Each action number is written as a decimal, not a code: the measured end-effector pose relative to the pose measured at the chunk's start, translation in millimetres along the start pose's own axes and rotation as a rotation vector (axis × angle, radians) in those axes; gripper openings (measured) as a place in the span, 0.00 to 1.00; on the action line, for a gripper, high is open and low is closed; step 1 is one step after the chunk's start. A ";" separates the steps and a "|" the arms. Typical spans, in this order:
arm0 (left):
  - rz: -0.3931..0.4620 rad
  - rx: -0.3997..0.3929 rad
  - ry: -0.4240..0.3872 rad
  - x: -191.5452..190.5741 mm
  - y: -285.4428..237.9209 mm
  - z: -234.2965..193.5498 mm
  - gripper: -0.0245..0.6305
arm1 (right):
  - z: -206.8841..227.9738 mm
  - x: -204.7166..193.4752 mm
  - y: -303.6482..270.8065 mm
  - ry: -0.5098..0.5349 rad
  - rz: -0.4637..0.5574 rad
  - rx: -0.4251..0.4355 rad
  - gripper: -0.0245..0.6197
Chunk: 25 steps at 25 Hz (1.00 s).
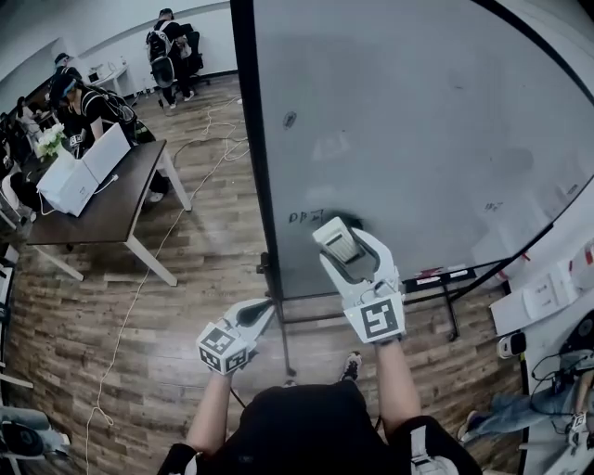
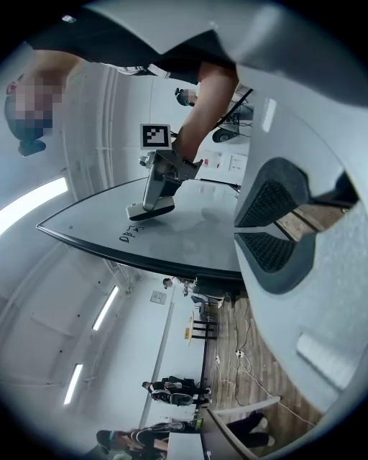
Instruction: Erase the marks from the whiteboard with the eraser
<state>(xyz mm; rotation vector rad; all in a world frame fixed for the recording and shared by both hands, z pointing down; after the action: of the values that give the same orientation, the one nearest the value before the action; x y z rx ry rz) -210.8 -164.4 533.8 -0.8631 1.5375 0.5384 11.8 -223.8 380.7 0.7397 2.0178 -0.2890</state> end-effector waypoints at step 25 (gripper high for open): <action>-0.010 -0.009 0.024 -6.0 -7.8 -15.3 0.09 | 6.8 6.0 -19.4 0.064 0.002 -0.038 0.44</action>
<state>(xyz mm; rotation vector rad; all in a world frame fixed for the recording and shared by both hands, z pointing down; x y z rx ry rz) -214.4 -179.5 543.2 -0.8865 1.5530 0.5303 2.4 -240.0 370.3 0.7354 2.0772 -0.2278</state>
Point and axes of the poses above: the fingertips, and each gripper's own axes: y backward along the fingers, z to its right, x out of its top, the point moved 8 cm from there along y, backward along the fingers, and after that the axes turned 5 degrees about -x, right-handed, at the moved point
